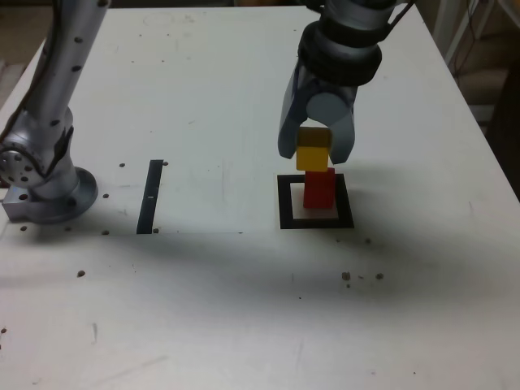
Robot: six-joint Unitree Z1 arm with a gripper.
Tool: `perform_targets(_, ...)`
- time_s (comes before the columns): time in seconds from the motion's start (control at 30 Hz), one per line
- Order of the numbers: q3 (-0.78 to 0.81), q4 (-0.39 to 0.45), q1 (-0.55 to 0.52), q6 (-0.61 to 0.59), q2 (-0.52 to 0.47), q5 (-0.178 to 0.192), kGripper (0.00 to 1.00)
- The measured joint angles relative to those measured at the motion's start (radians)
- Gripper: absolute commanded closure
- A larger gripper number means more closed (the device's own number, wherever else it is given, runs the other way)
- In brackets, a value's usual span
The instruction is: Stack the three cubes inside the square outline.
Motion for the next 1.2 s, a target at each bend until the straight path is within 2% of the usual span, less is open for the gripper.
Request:
perform_targets(0.6,-0.026,-0.010,0.000,0.009,0.045,-0.007,0.66)
perform_targets(0.67,-0.031,-0.010,0.000,0.010,0.052,-0.009,0.58)
perform_targets(0.83,-0.031,-0.015,0.000,0.021,0.060,-0.013,0.12)
perform_targets(0.87,-0.030,-0.017,0.000,0.023,0.060,-0.015,0.06)
perform_targets(0.97,-0.020,-0.022,0.001,0.028,0.060,-0.021,0.01)
perform_targets(1.2,-0.005,-0.023,0.008,0.028,0.061,-0.024,0.01)
